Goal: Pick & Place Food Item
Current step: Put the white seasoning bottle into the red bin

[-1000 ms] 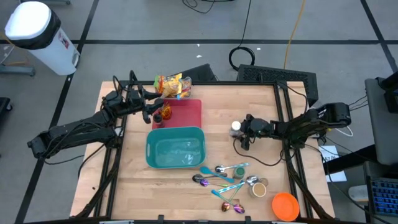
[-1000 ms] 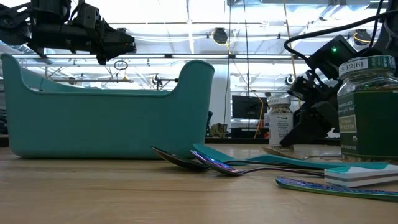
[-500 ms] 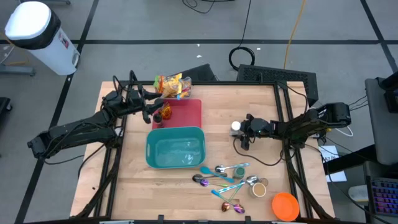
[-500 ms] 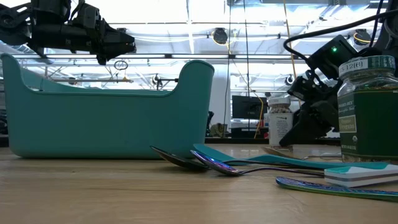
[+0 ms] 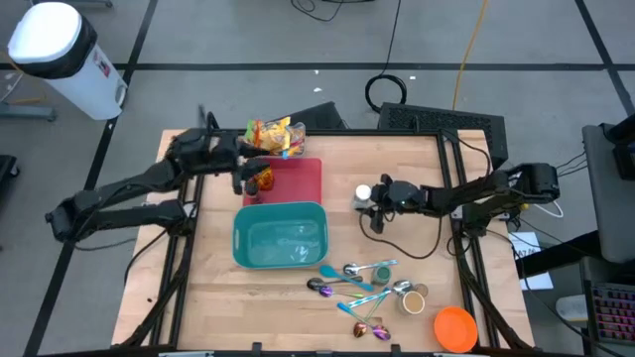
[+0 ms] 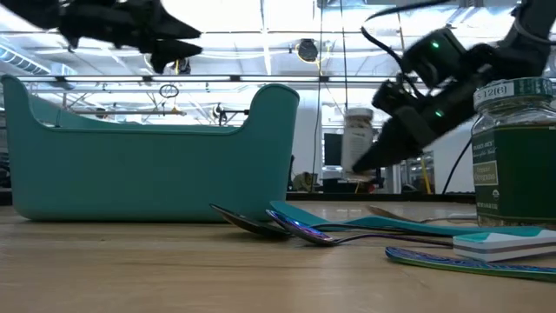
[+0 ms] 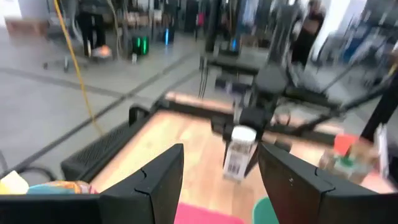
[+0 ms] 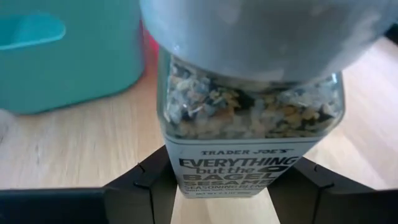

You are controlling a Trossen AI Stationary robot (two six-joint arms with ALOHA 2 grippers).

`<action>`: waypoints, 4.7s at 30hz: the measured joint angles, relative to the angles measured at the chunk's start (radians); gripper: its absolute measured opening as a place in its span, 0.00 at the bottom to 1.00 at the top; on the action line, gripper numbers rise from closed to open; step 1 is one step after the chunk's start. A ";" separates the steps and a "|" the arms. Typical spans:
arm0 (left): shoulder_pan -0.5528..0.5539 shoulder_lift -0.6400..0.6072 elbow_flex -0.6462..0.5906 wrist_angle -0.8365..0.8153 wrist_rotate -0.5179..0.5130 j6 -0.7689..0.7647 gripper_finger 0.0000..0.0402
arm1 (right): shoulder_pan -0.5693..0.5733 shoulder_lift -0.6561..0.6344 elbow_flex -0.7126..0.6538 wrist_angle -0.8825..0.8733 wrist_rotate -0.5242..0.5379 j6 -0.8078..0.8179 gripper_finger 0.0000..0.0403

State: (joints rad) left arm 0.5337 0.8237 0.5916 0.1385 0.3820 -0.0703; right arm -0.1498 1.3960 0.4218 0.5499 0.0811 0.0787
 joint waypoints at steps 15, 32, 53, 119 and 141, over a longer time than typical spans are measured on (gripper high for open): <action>-0.205 0.657 0.500 -0.136 -0.121 0.178 0.84 | -0.015 0.000 0.113 -0.056 0.027 -0.074 0.47; -0.348 0.974 0.698 -0.049 -0.119 0.277 0.85 | -0.013 0.000 0.112 -0.074 0.023 -0.093 0.47; -0.344 1.010 0.698 -0.009 -0.217 0.270 0.83 | 0.037 0.000 0.111 -0.035 0.023 -0.119 0.47; -0.141 0.525 0.297 0.055 -0.219 0.204 0.52 | 0.041 -0.001 0.112 -0.046 0.020 -0.056 0.70; -0.084 0.416 -0.101 0.195 -0.452 0.045 0.52 | 0.041 -0.001 0.112 -0.026 0.022 -0.057 0.70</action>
State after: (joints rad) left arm 0.4496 1.2392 0.4904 0.3337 -0.0697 -0.0256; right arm -0.1093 1.3949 0.5339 0.5236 0.1028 0.0219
